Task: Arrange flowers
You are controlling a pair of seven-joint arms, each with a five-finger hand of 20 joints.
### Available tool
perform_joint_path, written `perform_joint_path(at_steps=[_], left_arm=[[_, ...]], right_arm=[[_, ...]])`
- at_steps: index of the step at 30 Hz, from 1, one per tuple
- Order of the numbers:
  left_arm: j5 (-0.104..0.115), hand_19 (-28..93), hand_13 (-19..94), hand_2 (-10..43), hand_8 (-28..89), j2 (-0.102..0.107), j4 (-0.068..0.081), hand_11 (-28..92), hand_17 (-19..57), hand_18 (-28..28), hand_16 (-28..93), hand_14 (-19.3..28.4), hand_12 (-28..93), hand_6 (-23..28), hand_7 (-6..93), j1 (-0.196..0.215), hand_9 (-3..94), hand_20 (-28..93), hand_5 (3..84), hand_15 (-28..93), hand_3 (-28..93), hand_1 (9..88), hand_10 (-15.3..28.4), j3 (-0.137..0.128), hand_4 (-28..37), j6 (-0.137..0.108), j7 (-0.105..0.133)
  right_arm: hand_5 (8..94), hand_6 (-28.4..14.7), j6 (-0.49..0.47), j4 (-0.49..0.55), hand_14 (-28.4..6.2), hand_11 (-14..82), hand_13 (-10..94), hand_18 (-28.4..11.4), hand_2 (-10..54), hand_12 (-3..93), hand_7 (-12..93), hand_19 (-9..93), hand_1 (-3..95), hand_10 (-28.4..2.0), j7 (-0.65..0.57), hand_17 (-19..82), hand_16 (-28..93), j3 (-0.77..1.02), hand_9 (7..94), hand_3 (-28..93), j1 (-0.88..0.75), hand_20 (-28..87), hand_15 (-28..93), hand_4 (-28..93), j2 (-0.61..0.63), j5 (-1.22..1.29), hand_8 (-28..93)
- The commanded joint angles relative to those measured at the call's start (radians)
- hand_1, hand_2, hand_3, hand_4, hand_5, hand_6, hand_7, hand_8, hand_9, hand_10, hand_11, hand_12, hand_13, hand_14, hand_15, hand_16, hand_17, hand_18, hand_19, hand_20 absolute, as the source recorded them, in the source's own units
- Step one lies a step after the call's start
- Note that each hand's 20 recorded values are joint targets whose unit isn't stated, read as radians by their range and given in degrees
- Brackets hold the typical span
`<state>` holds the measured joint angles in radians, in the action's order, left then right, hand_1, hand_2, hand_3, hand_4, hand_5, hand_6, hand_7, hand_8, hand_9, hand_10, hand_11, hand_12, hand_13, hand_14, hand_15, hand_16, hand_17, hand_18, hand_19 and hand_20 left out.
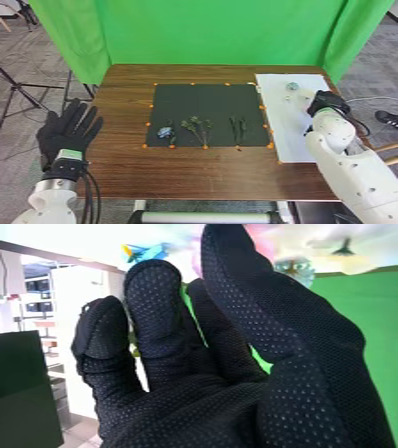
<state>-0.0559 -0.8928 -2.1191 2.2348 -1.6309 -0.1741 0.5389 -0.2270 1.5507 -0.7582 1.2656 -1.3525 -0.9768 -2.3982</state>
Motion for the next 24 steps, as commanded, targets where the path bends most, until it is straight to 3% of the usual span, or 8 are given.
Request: perform_joint_path(at_steps=[1,5,8,9,12,14,24], left_arm=[[0.006,33,24,9.1,-10,0.004,-0.009,20,-4.8,13.2,-7,12.8,11,6.8,14.2,0.001,33.4,10,39.1,33,72,30.9,11.9,0.005,-28.3,-0.004,0.006],[0.010,33,24,9.2,-10,0.002,-0.010,20,-4.8,13.2,-7,13.0,11,6.8,14.1,0.003,33.7,10,39.3,34,72,30.7,12.0,0.005,-28.3,-0.008,0.003],[0.010,33,24,9.2,-10,-0.002,-0.006,20,-4.8,13.2,-7,13.1,11,6.8,14.1,-0.004,33.8,10,39.3,34,72,30.6,12.0,0.008,-28.3,-0.005,-0.007],[0.014,33,24,9.3,-10,0.000,-0.008,20,-4.8,13.2,-7,13.1,11,6.8,14.2,-0.001,33.8,10,39.3,34,72,30.5,12.0,0.008,-28.3,-0.006,0.001],[0.008,33,24,9.7,-10,-0.002,-0.006,20,-4.8,13.2,-7,13.1,11,6.9,14.1,-0.001,33.9,10,39.4,34,71,30.2,12.1,0.010,-28.3,0.000,-0.006],[0.016,33,24,10.0,-10,-0.002,-0.008,20,-4.8,13.2,-7,13.1,11,6.9,14.0,0.001,33.9,10,39.4,34,71,29.9,12.2,0.012,-28.3,-0.004,-0.004],[0.020,33,24,11.5,-10,-0.006,-0.006,20,-4.8,13.2,-7,13.1,11,6.9,13.7,0.003,33.8,10,39.4,34,72,28.1,12.2,0.014,-28.3,0.006,-0.014]], right_arm=[[50.5,-7.6,-0.021,-0.027,-7.8,11.2,64,-21.9,-9.5,9.6,13,90,61.9,-14.2,0.034,38,33,-0.009,47.3,71,0.011,32,63,-28,0.011,0.046,-12],[59.1,-3.3,-0.036,-0.024,-5.4,11.8,70,-21.6,-9.5,11.1,15,89,62.2,-11.6,0.035,37,35,-0.015,57.9,70,-0.001,34,53,-28,0.005,0.063,-13],[64.1,-1.7,-0.015,-0.028,-5.6,11.3,72,-21.4,-9.5,12.7,16,88,61.6,-11.6,0.042,37,36,-0.028,63.9,70,-0.009,35,50,-28,0.006,0.041,-11],[66.1,-1.6,-0.001,-0.031,-5.6,11.6,73,-21.3,-9.5,13.5,17,88,61.5,-11.6,0.048,37,36,-0.033,66.3,70,-0.008,36,50,-28,0.005,0.033,-7],[73.0,-0.6,0.072,-0.022,-5.9,7.0,74,-21.3,-9.2,22.6,19,88,62.9,-9.6,0.054,38,36,-0.040,74.4,67,-0.024,37,51,-28,0.010,0.014,-2],[76.8,0.0,0.096,-0.004,-6.2,4.2,75,-21.1,-8.3,28.1,22,89,63.6,-8.6,0.069,39,36,-0.039,79.5,66,-0.036,38,52,-28,0.015,-0.008,0],[77.9,-0.3,0.210,0.100,-5.1,4.8,77,-20.9,-8.7,32.7,26,90,61.7,-9.0,0.086,41,37,-0.063,84.0,71,-0.038,39,51,-28,0.038,-0.051,7]])
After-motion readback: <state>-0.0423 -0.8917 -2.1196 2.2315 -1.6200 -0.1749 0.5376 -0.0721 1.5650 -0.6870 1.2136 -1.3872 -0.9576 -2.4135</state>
